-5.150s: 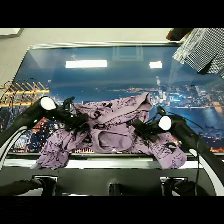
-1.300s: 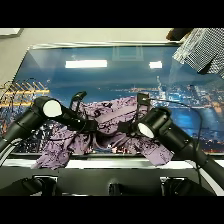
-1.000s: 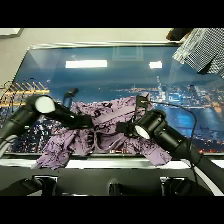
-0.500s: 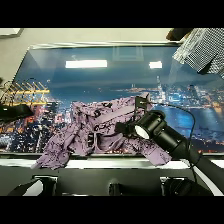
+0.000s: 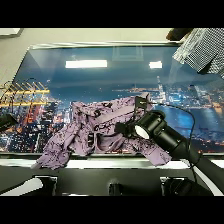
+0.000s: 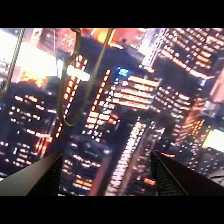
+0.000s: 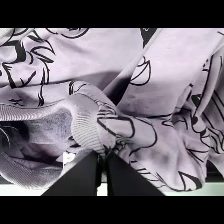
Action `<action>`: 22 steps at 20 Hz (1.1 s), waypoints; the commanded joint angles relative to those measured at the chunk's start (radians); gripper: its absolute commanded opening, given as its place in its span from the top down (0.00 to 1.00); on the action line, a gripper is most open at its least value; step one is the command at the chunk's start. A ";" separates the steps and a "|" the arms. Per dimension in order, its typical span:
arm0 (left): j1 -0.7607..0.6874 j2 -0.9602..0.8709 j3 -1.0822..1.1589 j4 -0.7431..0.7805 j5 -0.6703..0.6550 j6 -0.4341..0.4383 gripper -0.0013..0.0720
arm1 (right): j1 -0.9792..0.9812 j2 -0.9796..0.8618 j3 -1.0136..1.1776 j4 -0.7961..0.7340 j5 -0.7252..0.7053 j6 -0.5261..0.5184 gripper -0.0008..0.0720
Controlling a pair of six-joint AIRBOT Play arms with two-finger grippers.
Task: Fold the clothes and pants, and hang the long-sleeved shirts on hangers.
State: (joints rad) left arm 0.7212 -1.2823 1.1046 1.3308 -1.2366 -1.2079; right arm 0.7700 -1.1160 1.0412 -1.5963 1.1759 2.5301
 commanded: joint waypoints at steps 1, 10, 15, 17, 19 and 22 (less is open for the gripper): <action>0.026 -0.072 -0.001 0.019 0.069 0.095 0.14 | 0.001 -0.001 0.000 0.003 0.001 -0.005 0.94; -0.058 -0.221 -0.002 0.170 0.158 0.116 0.17 | 0.001 -0.001 0.000 0.004 0.003 -0.005 0.94; -0.081 -0.266 -0.002 0.171 0.201 0.117 0.31 | 0.001 -0.001 0.000 0.005 0.003 -0.005 0.94; -0.083 -0.276 -0.002 0.171 0.209 0.117 0.31 | 0.001 -0.001 0.000 0.005 0.003 -0.004 0.94; -0.083 -0.290 -0.002 0.171 0.209 0.117 0.31 | 0.001 -0.001 0.000 0.005 0.003 -0.004 0.94; -0.083 -0.308 -0.002 0.170 0.211 0.120 0.46 | 0.001 -0.001 0.000 0.006 0.003 0.000 0.94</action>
State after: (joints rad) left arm 0.6395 -1.5707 1.1049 1.5063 -1.0309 -1.0912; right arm 0.7700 -1.1160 1.0412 -1.5921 1.1793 2.5271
